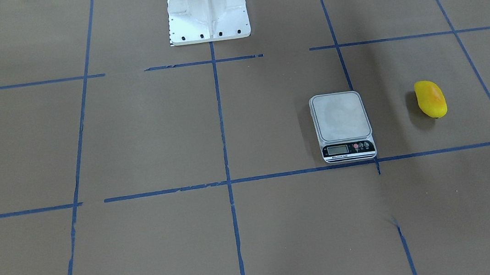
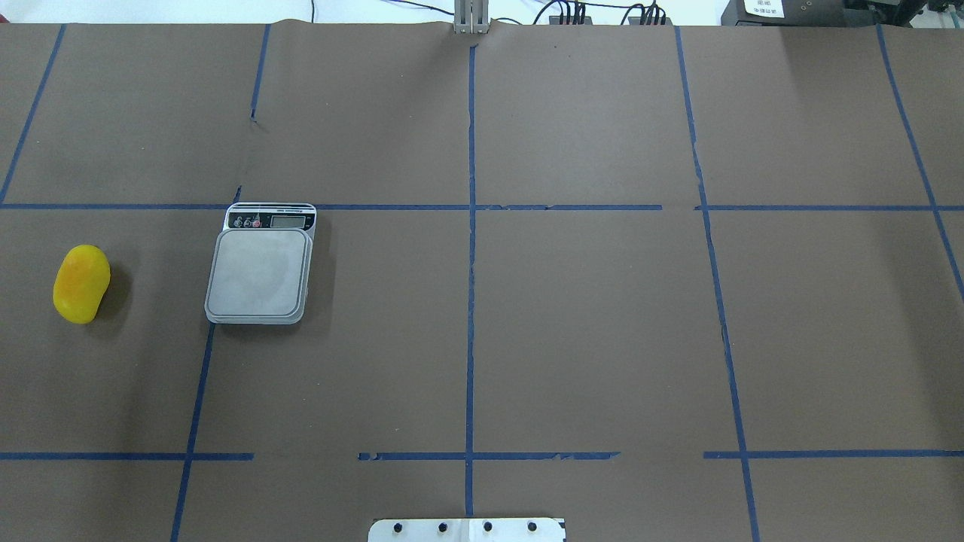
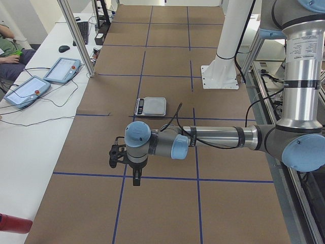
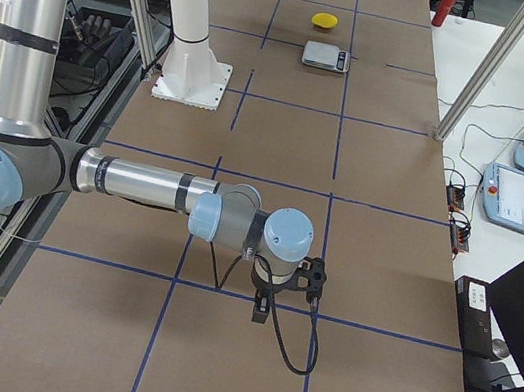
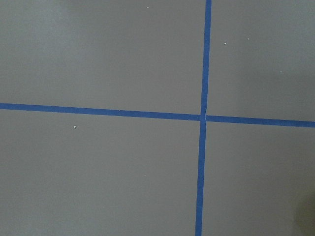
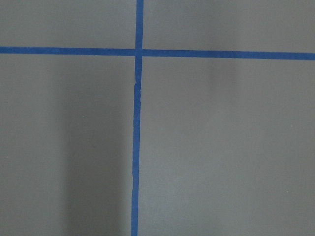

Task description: Weigh mango

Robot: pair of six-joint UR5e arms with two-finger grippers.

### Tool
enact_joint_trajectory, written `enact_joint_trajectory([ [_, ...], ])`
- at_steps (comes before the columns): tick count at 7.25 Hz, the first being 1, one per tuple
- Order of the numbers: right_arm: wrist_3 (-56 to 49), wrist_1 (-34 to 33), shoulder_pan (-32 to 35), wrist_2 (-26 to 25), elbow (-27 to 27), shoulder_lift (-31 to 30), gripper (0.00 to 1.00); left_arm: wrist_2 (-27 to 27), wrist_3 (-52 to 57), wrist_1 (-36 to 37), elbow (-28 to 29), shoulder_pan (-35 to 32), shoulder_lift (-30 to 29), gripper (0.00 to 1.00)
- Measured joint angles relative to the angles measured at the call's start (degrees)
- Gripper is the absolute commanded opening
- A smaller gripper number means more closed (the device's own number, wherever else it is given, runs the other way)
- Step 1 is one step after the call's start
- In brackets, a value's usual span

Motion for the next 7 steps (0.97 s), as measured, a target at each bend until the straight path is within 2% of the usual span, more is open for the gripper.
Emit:
enact_joint_trajectory([
  [4, 0.0, -0.1, 0.0, 0.0, 0.0, 0.0, 1.00, 0.0, -0.2, -4.9, -0.4, 0.4, 1.2, 1.00],
  [6, 0.0, -0.1, 0.0, 0.0, 0.0, 0.1, 1.00, 0.1, -3.5, -6.1, -2.7, 4.8, 1.2, 1.00],
  [7, 0.0, -0.1, 0.0, 0.0, 0.0, 0.1, 1.00, 0.9, -9.3, -9.3, -4.1, 9.0, 1.4, 1.00],
])
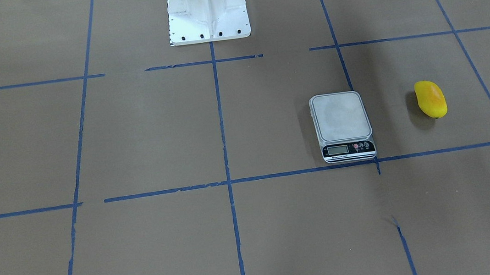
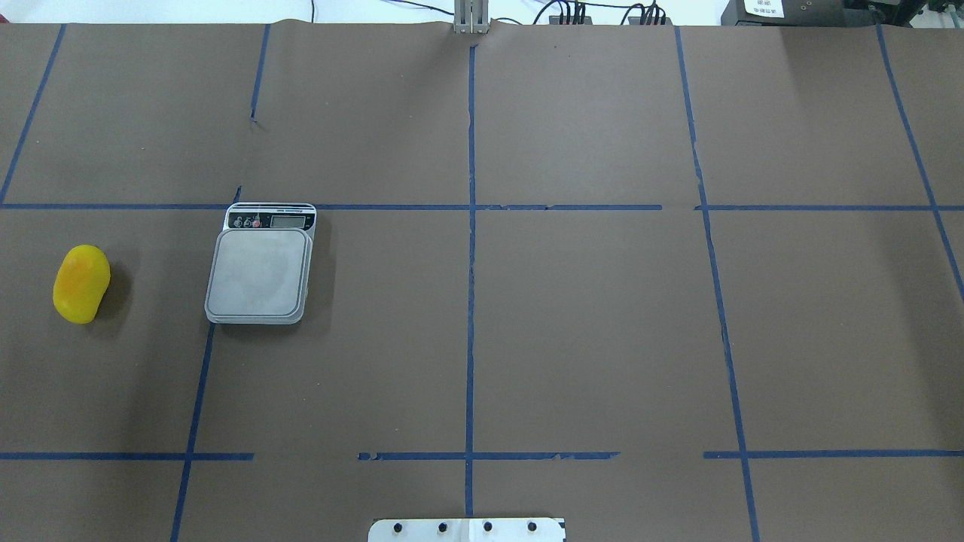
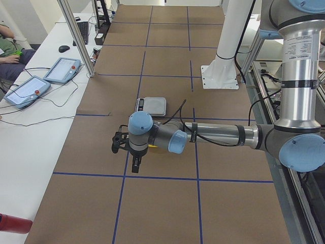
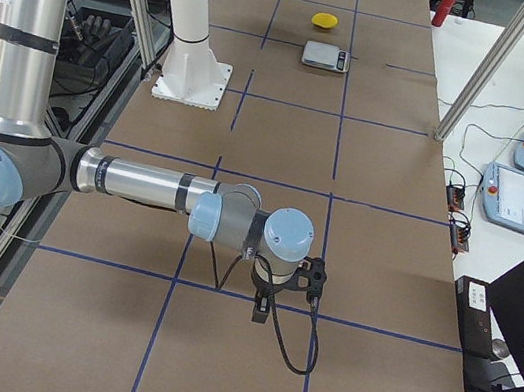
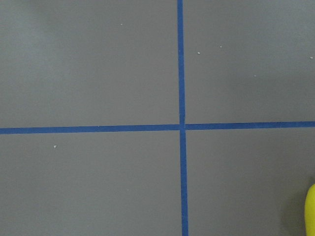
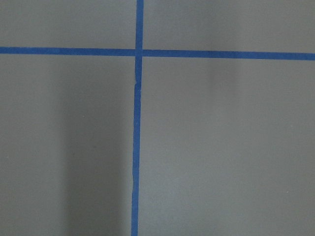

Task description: Weigh mango

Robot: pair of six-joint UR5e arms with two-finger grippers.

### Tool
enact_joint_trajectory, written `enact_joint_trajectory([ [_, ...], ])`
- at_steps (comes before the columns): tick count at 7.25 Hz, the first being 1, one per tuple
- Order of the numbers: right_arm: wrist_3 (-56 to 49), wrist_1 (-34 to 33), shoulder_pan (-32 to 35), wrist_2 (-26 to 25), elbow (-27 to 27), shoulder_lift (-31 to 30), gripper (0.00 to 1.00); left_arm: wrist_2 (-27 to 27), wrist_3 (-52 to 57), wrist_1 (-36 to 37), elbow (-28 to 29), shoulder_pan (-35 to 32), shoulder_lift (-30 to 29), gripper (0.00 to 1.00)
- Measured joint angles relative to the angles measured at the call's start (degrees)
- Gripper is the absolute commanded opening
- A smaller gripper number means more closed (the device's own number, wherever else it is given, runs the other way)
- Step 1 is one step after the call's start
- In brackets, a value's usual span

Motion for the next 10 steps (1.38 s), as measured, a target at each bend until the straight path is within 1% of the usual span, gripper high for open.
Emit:
enact_joint_trajectory([
  [2, 0.0, 0.0, 0.0, 0.0, 0.0, 0.0, 1.00, 4.9, -14.9, -7.2, -2.7, 11.0, 0.3, 1.00],
  [3, 0.0, 0.1, 0.0, 0.0, 0.0, 0.0, 1.00, 7.7, -19.7, -9.2, -3.1, 16.1, 0.3, 1.00],
  [5, 0.0, 0.0, 0.0, 0.0, 0.0, 0.0, 1.00, 12.5, -24.0, -11.8, -2.1, 22.9, 0.3, 1.00],
  [7, 0.0, 0.0, 0.0, 0.0, 0.0, 0.0, 1.00, 15.0, -26.1, -13.6, -0.7, 26.6, 0.3, 1.00],
  [10, 0.0, 0.0, 0.0, 0.0, 0.0, 0.0, 1.00, 15.3, -26.7, -17.9, 3.0, 28.4, 0.1, 1.00],
])
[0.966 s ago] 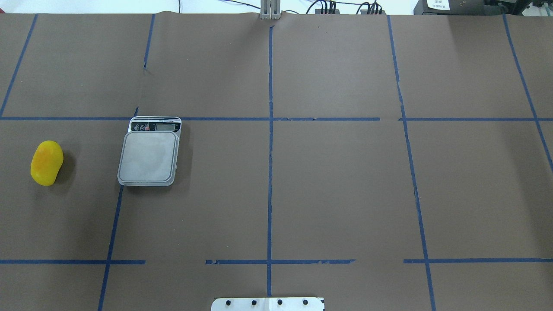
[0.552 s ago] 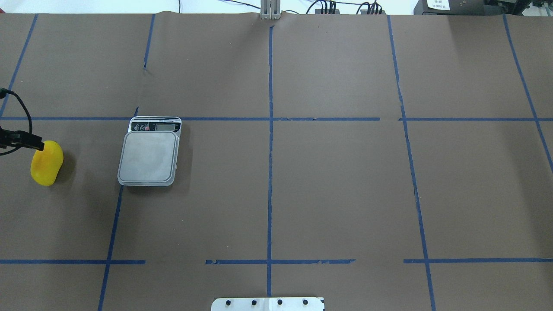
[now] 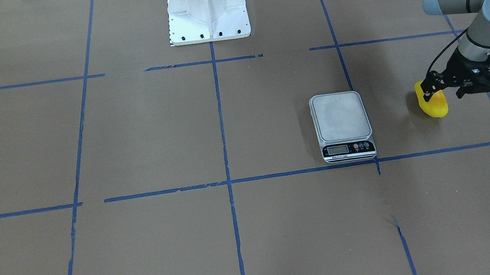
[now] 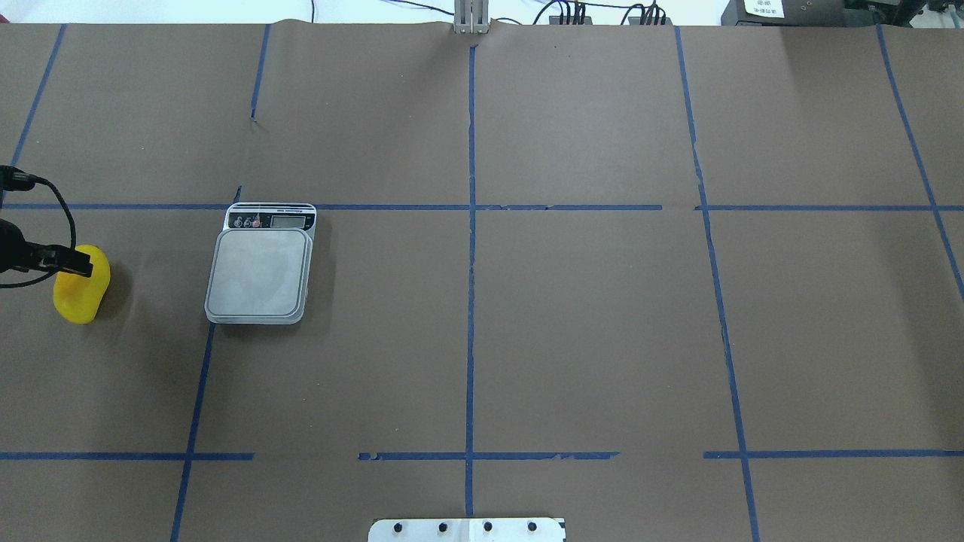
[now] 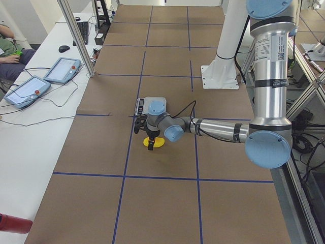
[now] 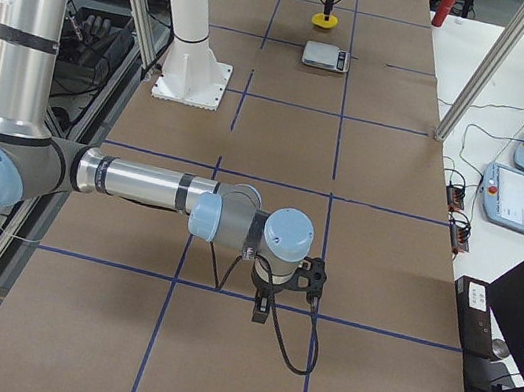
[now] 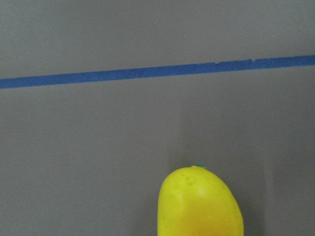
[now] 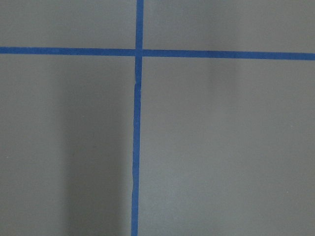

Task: Weigh mango
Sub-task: 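Lower the left gripper onto the yellow mango and close on it, then lift the mango with the left gripper and carry it over the scale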

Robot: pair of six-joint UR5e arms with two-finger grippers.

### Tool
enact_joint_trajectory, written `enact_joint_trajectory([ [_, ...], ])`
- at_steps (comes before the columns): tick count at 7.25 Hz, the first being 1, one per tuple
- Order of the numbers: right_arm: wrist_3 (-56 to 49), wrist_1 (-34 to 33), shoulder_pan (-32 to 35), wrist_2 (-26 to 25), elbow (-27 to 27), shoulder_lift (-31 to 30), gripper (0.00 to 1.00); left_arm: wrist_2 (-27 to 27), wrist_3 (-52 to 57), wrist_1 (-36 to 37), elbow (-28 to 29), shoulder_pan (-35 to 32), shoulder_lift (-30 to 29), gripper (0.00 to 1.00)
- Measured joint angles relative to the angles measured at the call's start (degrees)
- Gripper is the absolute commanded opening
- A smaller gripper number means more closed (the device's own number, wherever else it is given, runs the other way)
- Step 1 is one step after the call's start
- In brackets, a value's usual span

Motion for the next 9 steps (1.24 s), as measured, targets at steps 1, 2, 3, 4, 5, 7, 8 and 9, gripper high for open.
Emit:
enact_joint_trajectory([
  [1, 0.0, 0.0, 0.0, 0.0, 0.0, 0.0, 1.00, -0.2, 0.0, -1.5, 1.2, 0.2, -0.2, 1.00],
  [2, 0.0, 0.0, 0.0, 0.0, 0.0, 0.0, 1.00, -0.4, -0.1, -2.3, 1.7, 0.2, -0.4, 1.00],
  [3, 0.0, 0.0, 0.0, 0.0, 0.0, 0.0, 1.00, -0.4, 0.0, -2.5, 1.8, 0.3, -0.5, 1.00],
  [4, 0.0, 0.0, 0.0, 0.0, 0.0, 0.0, 1.00, -0.5, 0.0, -2.6, 2.0, 0.3, -0.5, 1.00],
  [5, 0.0, 0.0, 0.0, 0.0, 0.0, 0.0, 1.00, -0.5, 0.1, -2.6, 2.0, 0.3, -0.5, 1.00],
  [7, 0.0, 0.0, 0.0, 0.0, 0.0, 0.0, 1.00, -1.1, 0.0, -2.5, 2.0, 0.6, -0.5, 1.00],
  [8, 0.0, 0.0, 0.0, 0.0, 0.0, 0.0, 1.00, -1.8, 0.0, -2.5, 2.1, 0.8, -0.5, 1.00],
  [9, 0.0, 0.0, 0.0, 0.0, 0.0, 0.0, 1.00, -2.6, 0.0, -2.5, 2.1, 1.1, -0.5, 1.00],
])
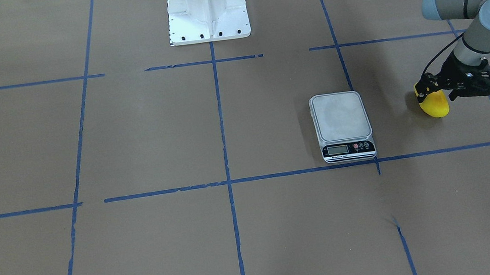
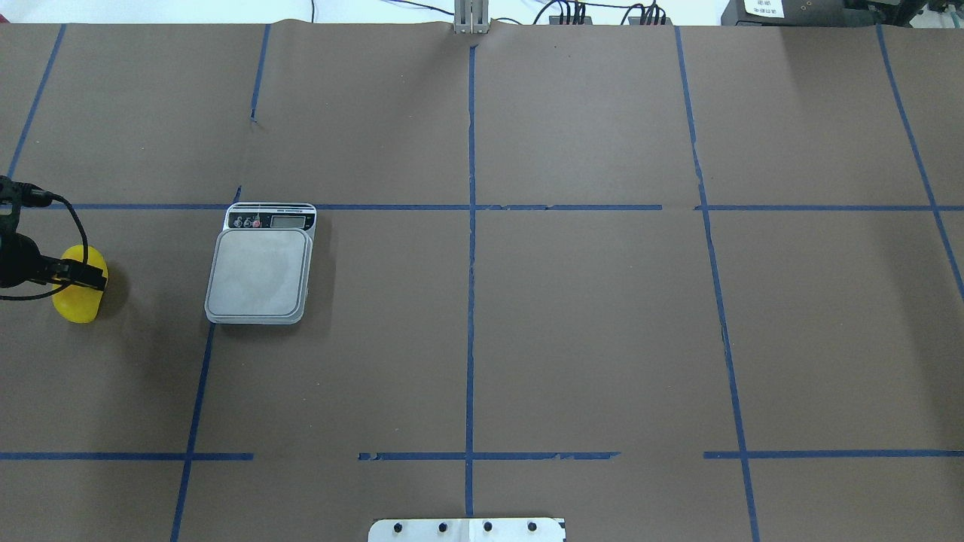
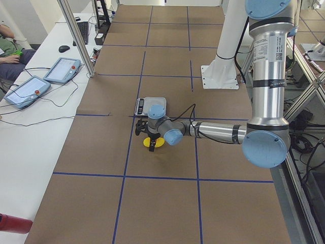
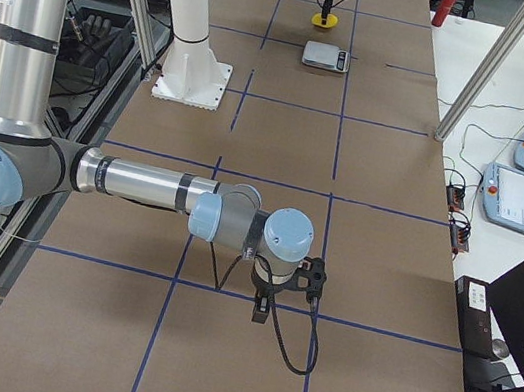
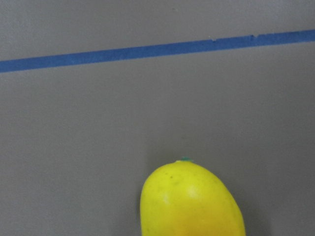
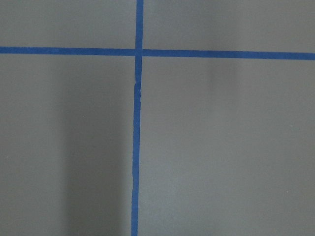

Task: Weigh mango
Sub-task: 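Lift the mango with the left gripper and carry it over the scale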

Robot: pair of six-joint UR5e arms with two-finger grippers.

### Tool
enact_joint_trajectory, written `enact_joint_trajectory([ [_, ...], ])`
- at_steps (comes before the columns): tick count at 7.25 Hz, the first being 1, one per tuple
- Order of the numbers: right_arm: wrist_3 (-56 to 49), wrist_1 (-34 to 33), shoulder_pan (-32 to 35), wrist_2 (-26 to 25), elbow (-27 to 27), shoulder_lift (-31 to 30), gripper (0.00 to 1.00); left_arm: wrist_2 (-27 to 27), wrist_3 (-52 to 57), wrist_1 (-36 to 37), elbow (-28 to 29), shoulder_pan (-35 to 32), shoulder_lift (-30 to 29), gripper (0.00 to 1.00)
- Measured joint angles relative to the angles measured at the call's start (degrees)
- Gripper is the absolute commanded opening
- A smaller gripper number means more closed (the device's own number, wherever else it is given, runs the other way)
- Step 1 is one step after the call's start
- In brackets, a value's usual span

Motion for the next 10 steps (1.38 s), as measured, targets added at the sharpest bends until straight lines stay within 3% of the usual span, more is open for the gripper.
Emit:
enact_joint_trajectory([
  [1, 0.0, 0.0, 0.0, 0.0, 0.0, 0.0, 1.00, -0.9, 0.0, 0.0, 0.0, 0.2, 0.0, 0.67],
  [2, 0.0, 0.0, 0.0, 0.0, 0.0, 0.0, 1.00, -1.4, -0.1, 0.0, 0.0, 0.3, 0.0, 0.20],
  [3, 0.0, 0.0, 0.0, 0.0, 0.0, 0.0, 1.00, -1.6, -0.1, -0.1, -0.2, 0.3, 0.0, 0.00],
  [5, 0.0, 0.0, 0.0, 0.0, 0.0, 0.0, 1.00, -2.9, 0.4, 0.2, -1.5, 0.2, 0.4, 0.00],
  [7, 0.0, 0.1, 0.0, 0.0, 0.0, 0.0, 1.00, -9.5, 1.0, 3.7, -6.9, -0.9, 1.1, 0.00],
  [8, 0.0, 0.1, 0.0, 0.0, 0.0, 0.0, 1.00, -11.5, 2.6, 8.9, -11.1, -1.9, 1.2, 0.00],
  [10, 0.0, 0.0, 0.0, 0.0, 0.0, 0.0, 1.00, -12.3, 9.4, 26.9, -19.6, -6.4, -1.2, 0.00],
])
